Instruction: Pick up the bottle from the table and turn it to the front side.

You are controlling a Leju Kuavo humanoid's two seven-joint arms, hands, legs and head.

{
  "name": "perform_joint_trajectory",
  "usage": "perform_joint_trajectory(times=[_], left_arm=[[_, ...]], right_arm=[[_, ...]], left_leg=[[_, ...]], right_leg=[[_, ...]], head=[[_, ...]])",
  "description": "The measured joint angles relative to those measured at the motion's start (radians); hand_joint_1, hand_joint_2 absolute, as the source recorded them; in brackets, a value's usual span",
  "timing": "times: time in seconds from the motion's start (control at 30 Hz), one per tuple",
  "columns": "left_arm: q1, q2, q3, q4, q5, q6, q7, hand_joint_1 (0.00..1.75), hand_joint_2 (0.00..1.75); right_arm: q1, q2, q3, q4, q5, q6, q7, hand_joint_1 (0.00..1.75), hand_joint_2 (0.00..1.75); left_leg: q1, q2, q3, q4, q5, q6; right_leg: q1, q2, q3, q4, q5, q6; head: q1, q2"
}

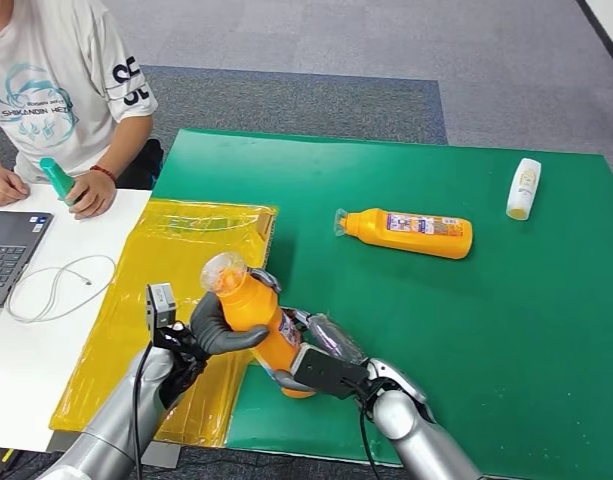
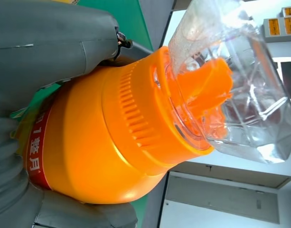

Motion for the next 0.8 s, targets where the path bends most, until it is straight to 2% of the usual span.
perform_joint_trajectory(times=[0.03, 0.13, 0.17, 0.8], left_arm=[[0.000, 0.000, 0.000, 0.000, 0.000, 0.000, 0.000, 1.61, 1.75], [0.000, -0.001, 0.000, 0.000, 0.001, 0.000, 0.000, 0.30, 1.75], [0.000, -0.001, 0.000, 0.000, 0.000, 0.000, 0.000, 0.00, 1.75], [0.005, -0.001, 0.001, 0.000, 0.024, -0.026, 0.011, 0.00, 1.75]], right_arm=[[0.000, 0.000, -0.002, 0.000, -0.001, 0.000, -0.001, 1.75, 1.75], [0.002, 0.002, -0.008, -0.003, -0.005, 0.004, -0.003, 1.75, 1.75], [0.002, 0.002, -0.011, -0.004, -0.006, 0.006, -0.003, 1.75, 1.75], [-0.001, 0.008, -0.022, -0.039, -0.008, 0.013, -0.004, 1.75, 1.75]], left_leg=[[0.000, 0.000, 0.000, 0.000, 0.000, 0.000], [0.000, 0.000, 0.000, 0.000, 0.000, 0.000], [0.000, 0.000, 0.000, 0.000, 0.000, 0.000], [0.000, 0.000, 0.000, 0.000, 0.000, 0.000]], right_leg=[[0.000, 0.000, 0.000, 0.000, 0.000, 0.000], [0.000, 0.000, 0.000, 0.000, 0.000, 0.000], [0.000, 0.000, 0.000, 0.000, 0.000, 0.000], [0.000, 0.000, 0.000, 0.000, 0.000, 0.000]], head=[[0.000, 0.000], [0.000, 0.000], [0.000, 0.000], [0.000, 0.000]])
